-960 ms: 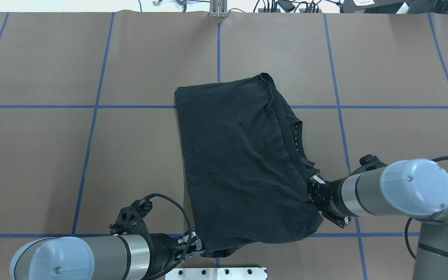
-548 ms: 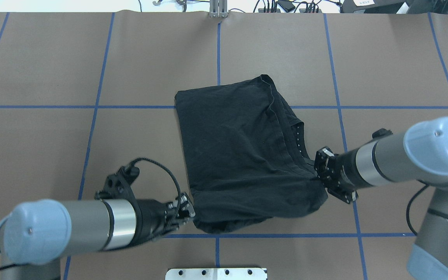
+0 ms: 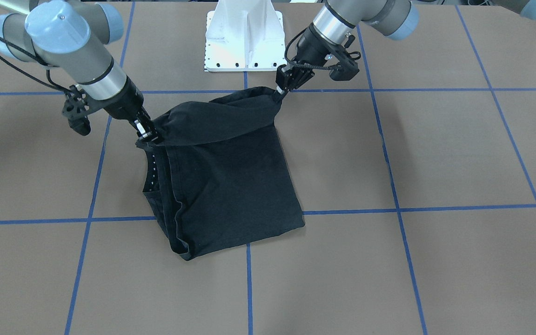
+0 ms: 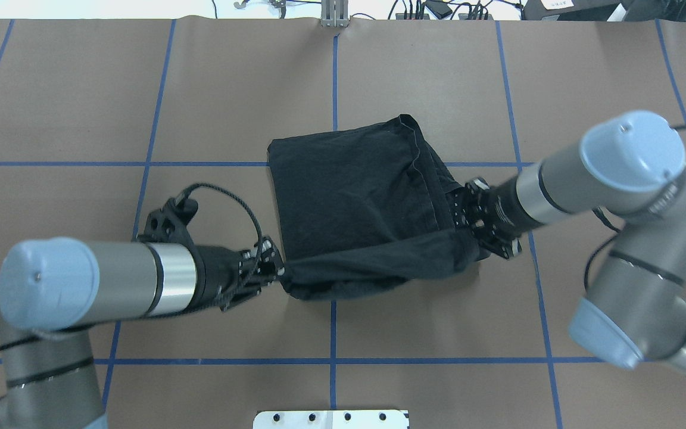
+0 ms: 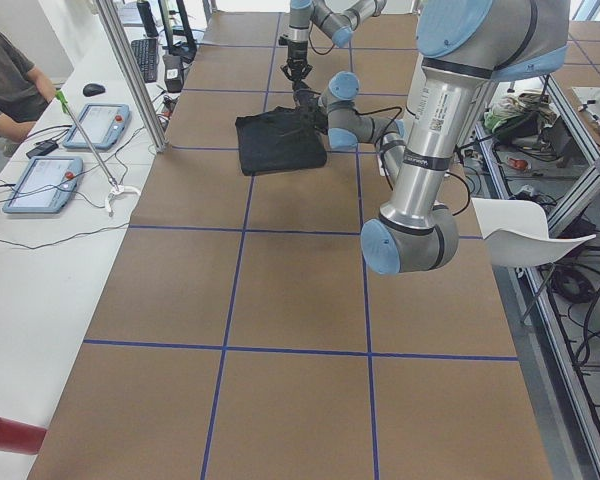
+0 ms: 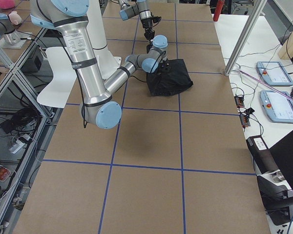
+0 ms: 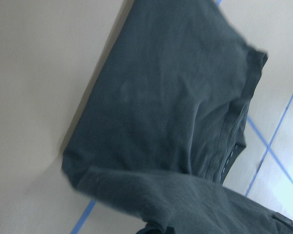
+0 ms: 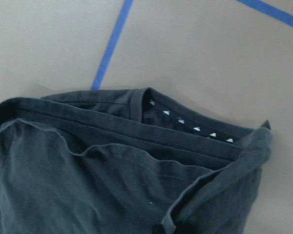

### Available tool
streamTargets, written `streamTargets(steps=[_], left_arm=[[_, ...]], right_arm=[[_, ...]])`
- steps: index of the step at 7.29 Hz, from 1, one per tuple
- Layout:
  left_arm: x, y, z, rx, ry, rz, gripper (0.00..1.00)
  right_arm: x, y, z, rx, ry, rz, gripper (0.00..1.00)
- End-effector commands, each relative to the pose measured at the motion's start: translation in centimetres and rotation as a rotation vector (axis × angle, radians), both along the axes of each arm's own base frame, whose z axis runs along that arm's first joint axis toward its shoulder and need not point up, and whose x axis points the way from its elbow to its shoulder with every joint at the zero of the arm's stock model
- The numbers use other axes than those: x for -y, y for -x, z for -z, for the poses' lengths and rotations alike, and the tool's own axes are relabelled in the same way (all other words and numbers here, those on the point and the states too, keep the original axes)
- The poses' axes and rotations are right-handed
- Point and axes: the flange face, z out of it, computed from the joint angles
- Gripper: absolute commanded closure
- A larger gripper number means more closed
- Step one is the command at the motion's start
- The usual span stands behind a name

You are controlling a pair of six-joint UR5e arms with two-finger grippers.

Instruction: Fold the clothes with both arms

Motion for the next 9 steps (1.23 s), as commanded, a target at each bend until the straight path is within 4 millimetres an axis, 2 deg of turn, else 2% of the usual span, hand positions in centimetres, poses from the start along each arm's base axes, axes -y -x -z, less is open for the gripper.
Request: streamTargets(steps=[1,3,4,5,6,8,9], left_arm=[[6.5,-1.6,-2.0,0.082,-0.023,0.053,1.00],[11.5,-1.5,-3.9,0.151,-0.072,0.095,1.00],[15.0,-2.2,-5.4,0.178,-0.094,0.115,1.00],[19.2,-2.9,-7.1,0.220,-0.151,0.132,0.22],[21.9,-3.0,-8.6,0.252,-0.170,0.145,0.00],[23.8,-0.8,-8.1,0.245,-0.190,0.145,0.00],[23.7,-0.5,-7.9,0.233,-0.188,0.125,0.00]], right_arm=[[7.7,2.7,1.3,-0.017,0.025,-0.002,1.00],[13.7,5.2,0.9,-0.079,-0.018,0.034,1.00],[16.9,6.0,1.7,-0.101,-0.015,0.030,1.00],[19.8,7.7,1.0,-0.144,-0.007,0.046,0.67],[22.5,9.3,1.1,-0.152,-0.047,0.068,0.01],[23.8,8.0,2.0,-0.138,-0.070,0.049,0.00],[24.4,6.9,2.2,-0.134,-0.070,0.037,0.00]])
